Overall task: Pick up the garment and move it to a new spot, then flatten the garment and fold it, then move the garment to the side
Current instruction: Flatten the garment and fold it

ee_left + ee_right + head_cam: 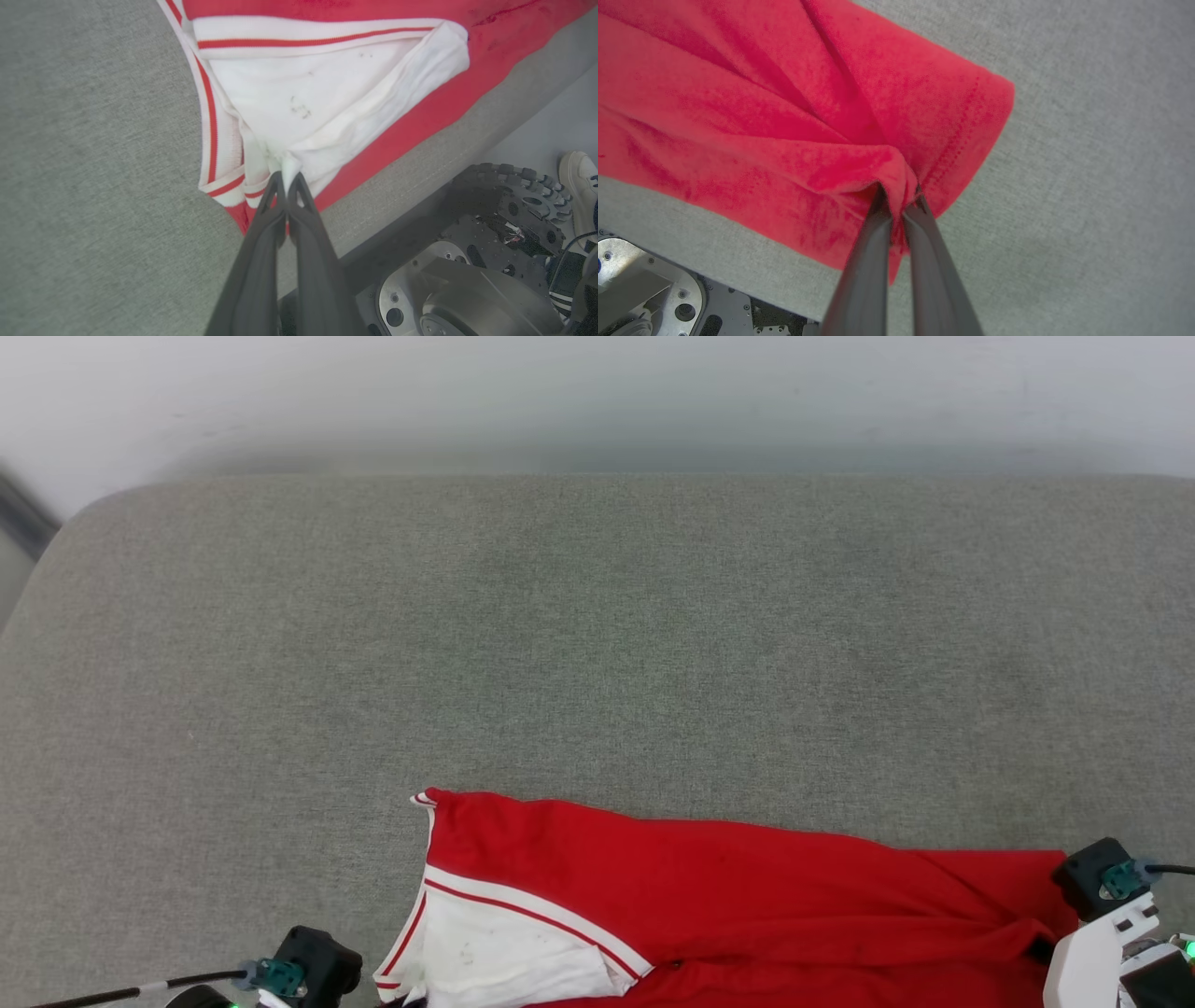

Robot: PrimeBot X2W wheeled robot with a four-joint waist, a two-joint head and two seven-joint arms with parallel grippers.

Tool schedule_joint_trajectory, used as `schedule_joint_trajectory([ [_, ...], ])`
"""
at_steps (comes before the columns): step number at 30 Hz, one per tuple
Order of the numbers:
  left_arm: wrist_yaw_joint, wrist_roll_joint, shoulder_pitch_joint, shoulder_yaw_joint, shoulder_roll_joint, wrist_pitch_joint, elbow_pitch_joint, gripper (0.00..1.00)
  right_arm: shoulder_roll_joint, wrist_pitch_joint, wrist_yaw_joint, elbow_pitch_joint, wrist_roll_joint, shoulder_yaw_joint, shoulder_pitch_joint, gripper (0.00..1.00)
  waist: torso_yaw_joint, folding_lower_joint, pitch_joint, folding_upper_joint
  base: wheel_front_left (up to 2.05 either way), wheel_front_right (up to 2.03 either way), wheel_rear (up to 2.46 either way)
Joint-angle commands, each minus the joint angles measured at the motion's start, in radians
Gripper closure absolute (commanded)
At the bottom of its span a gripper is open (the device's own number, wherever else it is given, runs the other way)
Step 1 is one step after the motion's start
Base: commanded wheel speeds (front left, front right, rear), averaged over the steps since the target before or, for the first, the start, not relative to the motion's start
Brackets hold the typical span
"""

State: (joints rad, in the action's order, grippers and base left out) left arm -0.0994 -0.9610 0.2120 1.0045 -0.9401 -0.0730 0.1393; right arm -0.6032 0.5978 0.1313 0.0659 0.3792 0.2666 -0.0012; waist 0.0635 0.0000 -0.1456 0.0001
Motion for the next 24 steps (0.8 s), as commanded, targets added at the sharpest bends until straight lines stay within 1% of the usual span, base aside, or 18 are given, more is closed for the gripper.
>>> schedule_joint_trajectory([
  [1, 0.007, 0.015, 0.013, 0.011, 0.012, -0.002, -0.019, 1.0, -0.014, -0.006, -0.001, 0.006, -0.015, 0.015, -0.004, 1.0, 0.002, 0.0, -0.003, -0.0001, 0.0, 0.0, 0.0],
  [4, 0.013, 0.03, 0.021, 0.022, 0.038, 0.004, -0.051, 1.0, -0.004, -0.013, -0.001, 0.021, -0.009, 0.033, -0.006, 1.0, 0.002, 0.0, -0.004, -0.0001, 0.0, 0.0, 0.0],
  [5, 0.015, 0.035, 0.021, 0.026, 0.044, 0.005, -0.061, 1.0, 0.0, -0.013, -0.001, 0.024, -0.004, 0.035, -0.007, 0.79, 0.002, 0.0, -0.003, -0.0001, 0.0, 0.0, 0.0],
  [6, 0.016, 0.037, 0.02, 0.029, 0.049, 0.006, -0.069, 0.63, 0.005, -0.017, -0.001, 0.025, -0.001, 0.035, -0.009, 0.23, 0.002, 0.0, -0.002, -0.0001, 0.0, 0.0, 0.0],
  [7, 0.017, 0.043, 0.021, 0.032, 0.056, 0.009, -0.076, 0.09, 0.01, -0.021, -0.001, 0.027, 0.002, 0.033, -0.01, 0.0, 0.002, 0.0, 0.001, -0.0001, 0.0, 0.0, 0.0],
  [8, 0.017, 0.046, 0.022, 0.033, 0.062, 0.016, -0.081, 0.0, 0.014, -0.024, -0.001, 0.026, 0.009, 0.032, -0.011, 0.0, 0.002, 0.0, 0.005, -0.0001, 0.0, 0.0, 0.0],
  [13, 0.001, 0.041, 0.0, 0.019, 0.089, 0.07, -0.093, 0.0, 0.015, -0.029, -0.001, 0.008, 0.038, 0.041, -0.004, 0.0, -0.002, 0.0, 0.053, -0.0001, 0.0, 0.0, 0.0],
  [17, -0.027, 0.045, -0.002, -0.009, 0.091, 0.121, -0.071, 0.0, 0.022, -0.017, -0.001, -0.039, 0.064, 0.016, -0.017, 0.0, -0.006, 0.0, 0.086, -0.0001, 0.0, 0.0, 0.0],
  [18, -0.027, 0.045, -0.002, -0.009, 0.091, 0.121, -0.071, 0.0, 0.022, -0.017, -0.001, -0.039, 0.064, 0.016, -0.017, 0.0, -0.006, 0.0, 0.086, -0.0001, 0.0, 0.0, 0.0],
  [21, -0.051, 0.031, -0.009, -0.064, 0.11, 0.223, -0.043, 0.0, 0.039, -0.02, -0.001, -0.08, 0.077, -0.033, -0.024, 0.0, -0.005, 0.0, 0.108, -0.0001, 0.0, 0.0, 0.0],
  [22, -0.065, 0.024, -0.018, -0.086, 0.116, 0.261, -0.037, 0.0, 0.05, -0.024, -0.001, -0.093, 0.08, -0.054, -0.026, 0.0, -0.004, 0.0, 0.113, -0.0001, 0.0, 0.0, 0.0],
  [24, -0.095, 0.041, -0.026, -0.13, 0.122, 0.308, -0.037, 0.0, 0.076, -0.025, -0.001, -0.118, 0.087, -0.099, -0.025, 0.0, -0.003, 0.0, 0.12, -0.0001, 0.0, 0.0, 0.0],
])
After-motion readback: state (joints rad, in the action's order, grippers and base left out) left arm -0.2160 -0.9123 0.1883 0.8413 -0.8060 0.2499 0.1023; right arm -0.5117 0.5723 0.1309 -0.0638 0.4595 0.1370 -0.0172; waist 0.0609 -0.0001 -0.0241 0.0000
